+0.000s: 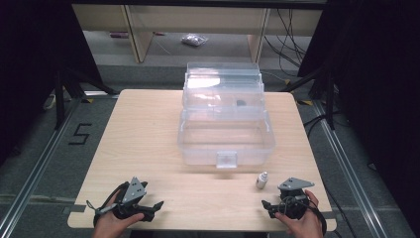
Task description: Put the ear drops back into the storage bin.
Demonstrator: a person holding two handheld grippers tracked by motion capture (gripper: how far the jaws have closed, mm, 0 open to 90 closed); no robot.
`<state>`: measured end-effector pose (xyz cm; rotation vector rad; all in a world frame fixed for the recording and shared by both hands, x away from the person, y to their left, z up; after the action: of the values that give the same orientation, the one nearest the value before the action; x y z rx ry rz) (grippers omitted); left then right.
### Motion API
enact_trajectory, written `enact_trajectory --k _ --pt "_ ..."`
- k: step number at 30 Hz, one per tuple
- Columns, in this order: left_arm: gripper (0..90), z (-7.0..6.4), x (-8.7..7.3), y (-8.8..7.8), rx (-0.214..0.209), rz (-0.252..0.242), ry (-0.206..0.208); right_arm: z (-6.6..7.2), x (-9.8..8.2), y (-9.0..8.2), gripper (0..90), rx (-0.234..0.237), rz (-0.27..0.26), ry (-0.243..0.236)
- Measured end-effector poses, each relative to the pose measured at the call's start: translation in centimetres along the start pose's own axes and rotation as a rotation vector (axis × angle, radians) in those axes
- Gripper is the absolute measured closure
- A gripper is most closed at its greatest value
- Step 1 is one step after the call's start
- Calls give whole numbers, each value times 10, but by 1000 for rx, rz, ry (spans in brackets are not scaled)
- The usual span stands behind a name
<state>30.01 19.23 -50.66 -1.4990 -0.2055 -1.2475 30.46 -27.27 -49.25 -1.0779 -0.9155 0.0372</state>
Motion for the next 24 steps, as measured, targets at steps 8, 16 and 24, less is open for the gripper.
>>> enact_trajectory --k 8,16,24 --pt "150 1 0 0 0 3 14 3 9 -6 198 12 34 12" --pt "150 2 -1 1 8 3 9 0 25 -16 207 5 80 8" --pt "150 0 -1 1 0 -2 -7 -8 42 -18 218 11 138 -18"
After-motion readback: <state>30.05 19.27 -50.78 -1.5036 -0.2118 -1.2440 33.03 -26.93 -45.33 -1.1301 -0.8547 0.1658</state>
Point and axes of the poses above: each handheld gripper's, and its own axes: y roughly forward along the jaws, x roughly out of its top, z roughly to its left, the point moved 1 cm from there along y, roughly forward along the jaws, and after that the axes turned 11 degrees about x, right-handed, at the moved point
